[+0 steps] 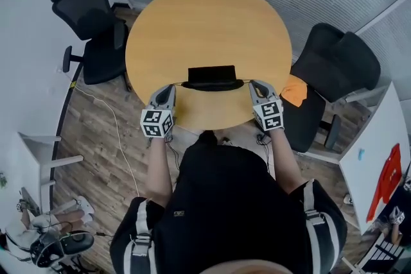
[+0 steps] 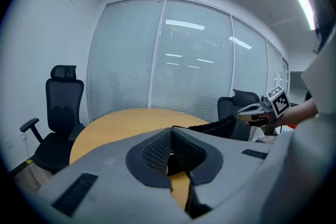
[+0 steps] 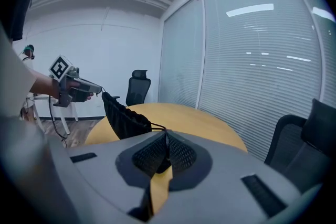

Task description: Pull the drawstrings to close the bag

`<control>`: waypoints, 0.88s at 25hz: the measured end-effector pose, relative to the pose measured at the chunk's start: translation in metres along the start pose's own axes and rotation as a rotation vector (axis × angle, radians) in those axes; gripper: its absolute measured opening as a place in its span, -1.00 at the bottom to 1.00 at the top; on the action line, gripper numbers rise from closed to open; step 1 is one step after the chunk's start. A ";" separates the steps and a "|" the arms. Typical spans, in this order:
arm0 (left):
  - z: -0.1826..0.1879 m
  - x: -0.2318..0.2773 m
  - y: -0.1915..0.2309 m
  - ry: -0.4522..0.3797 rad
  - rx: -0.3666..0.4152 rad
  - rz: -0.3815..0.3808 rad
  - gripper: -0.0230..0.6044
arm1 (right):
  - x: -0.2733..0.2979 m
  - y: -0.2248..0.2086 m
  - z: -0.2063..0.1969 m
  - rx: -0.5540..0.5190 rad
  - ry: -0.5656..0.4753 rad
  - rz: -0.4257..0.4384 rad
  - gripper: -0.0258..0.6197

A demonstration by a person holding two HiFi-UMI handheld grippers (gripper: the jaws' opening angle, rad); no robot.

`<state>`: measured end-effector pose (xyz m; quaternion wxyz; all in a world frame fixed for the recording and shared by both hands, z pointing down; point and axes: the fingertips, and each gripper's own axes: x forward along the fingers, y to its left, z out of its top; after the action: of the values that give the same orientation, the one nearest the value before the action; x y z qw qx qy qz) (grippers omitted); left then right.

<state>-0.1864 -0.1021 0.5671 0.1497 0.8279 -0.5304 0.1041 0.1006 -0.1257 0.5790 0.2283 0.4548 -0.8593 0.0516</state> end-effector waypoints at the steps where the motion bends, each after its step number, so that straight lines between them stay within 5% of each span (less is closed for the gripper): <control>1: 0.006 -0.005 0.000 -0.013 0.003 0.008 -0.88 | -0.002 0.001 0.007 -0.008 -0.018 0.002 -0.75; 11: 0.054 -0.062 -0.006 -0.121 0.073 0.108 -0.88 | -0.030 0.009 0.037 -0.059 -0.116 0.028 -0.75; 22: 0.055 -0.107 -0.001 -0.154 0.039 0.199 -0.88 | -0.054 0.011 0.047 -0.077 -0.156 0.035 -0.75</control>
<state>-0.2289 -0.0303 0.4804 0.0816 0.7796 -0.6176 0.0648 0.1020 -0.0922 0.5147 0.1770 0.4331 -0.8837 -0.0131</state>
